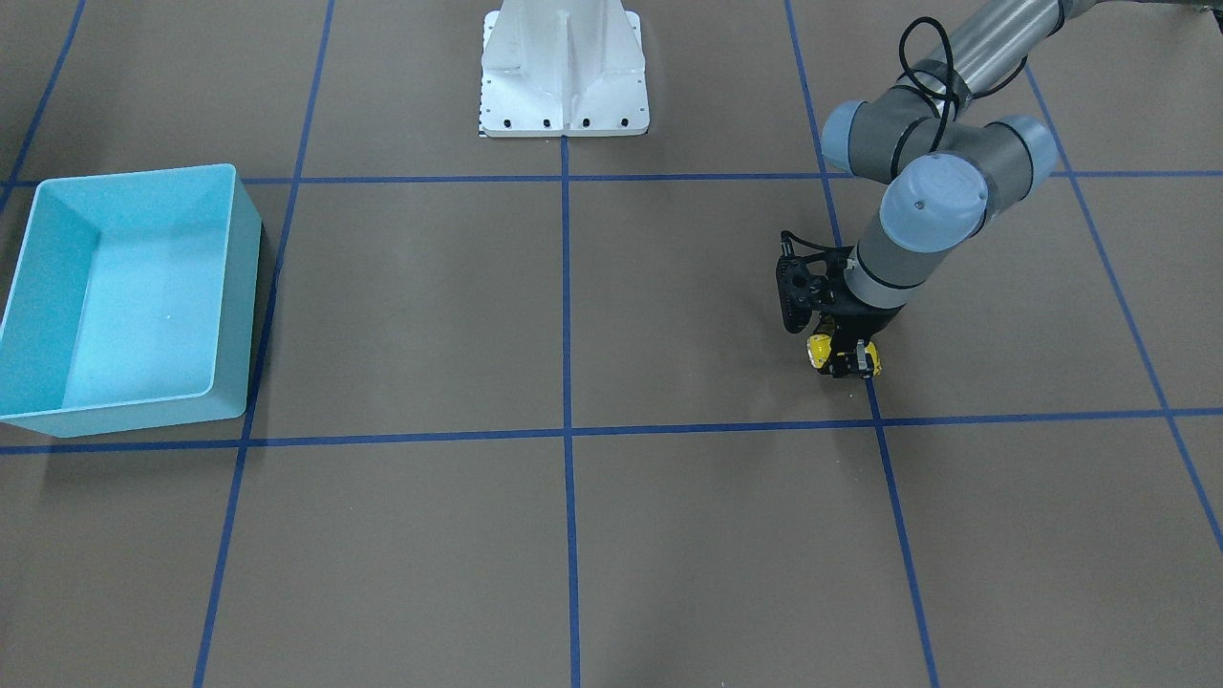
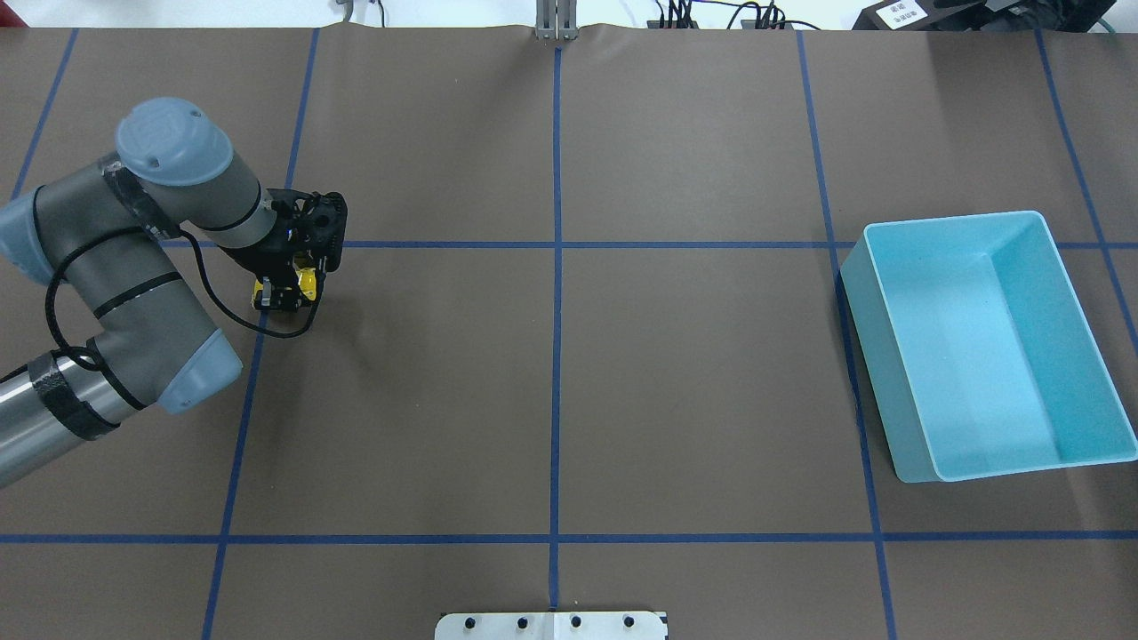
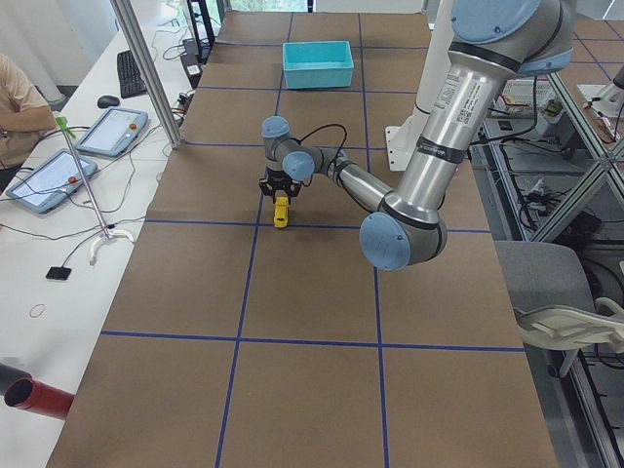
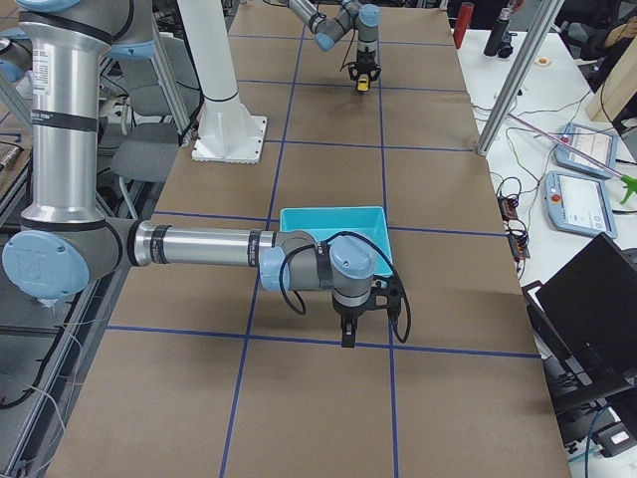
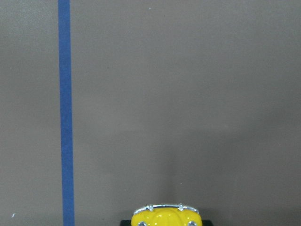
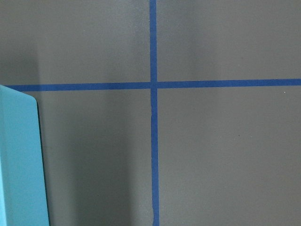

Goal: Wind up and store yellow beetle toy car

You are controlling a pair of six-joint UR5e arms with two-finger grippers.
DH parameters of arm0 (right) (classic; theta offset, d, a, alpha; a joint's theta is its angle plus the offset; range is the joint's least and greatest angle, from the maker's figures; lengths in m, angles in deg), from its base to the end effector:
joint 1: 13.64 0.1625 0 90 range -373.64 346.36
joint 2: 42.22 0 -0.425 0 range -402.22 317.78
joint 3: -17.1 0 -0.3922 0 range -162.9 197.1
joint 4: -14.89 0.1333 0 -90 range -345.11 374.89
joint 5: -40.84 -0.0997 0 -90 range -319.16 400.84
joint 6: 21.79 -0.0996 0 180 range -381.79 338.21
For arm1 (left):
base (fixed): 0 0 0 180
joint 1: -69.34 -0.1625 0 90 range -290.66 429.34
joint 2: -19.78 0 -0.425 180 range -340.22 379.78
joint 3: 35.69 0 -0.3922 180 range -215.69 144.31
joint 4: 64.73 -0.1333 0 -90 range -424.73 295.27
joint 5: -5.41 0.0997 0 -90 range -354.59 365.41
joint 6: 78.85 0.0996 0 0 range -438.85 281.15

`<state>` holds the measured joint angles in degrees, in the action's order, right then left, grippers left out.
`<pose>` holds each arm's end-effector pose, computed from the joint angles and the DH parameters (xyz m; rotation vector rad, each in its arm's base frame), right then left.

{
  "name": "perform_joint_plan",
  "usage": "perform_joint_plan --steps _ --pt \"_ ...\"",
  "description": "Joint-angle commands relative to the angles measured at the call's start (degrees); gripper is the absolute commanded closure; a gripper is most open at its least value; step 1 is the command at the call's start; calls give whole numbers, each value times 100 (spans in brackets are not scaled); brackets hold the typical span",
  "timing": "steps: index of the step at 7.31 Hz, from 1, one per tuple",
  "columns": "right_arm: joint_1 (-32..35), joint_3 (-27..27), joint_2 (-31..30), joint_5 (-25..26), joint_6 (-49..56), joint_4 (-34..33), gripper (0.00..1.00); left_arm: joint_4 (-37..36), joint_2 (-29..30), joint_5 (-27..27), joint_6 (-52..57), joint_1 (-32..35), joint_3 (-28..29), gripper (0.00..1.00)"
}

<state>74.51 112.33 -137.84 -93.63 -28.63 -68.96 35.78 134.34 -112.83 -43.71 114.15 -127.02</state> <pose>0.0487 -0.4587 0.6488 0.0364 -0.7805 0.0436 0.4088 -0.5275 0.3893 0.6381 0.5836 1.4793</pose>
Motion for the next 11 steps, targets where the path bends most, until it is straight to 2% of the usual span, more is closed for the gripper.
perform_joint_plan --steps 1,11 --pt "0 4 0 0 -2 0 0 22 -13 -7 -7 1 1 100" --pt "-9 -4 9 0 -2 0 0 258 -206 -376 11 36 133 100"
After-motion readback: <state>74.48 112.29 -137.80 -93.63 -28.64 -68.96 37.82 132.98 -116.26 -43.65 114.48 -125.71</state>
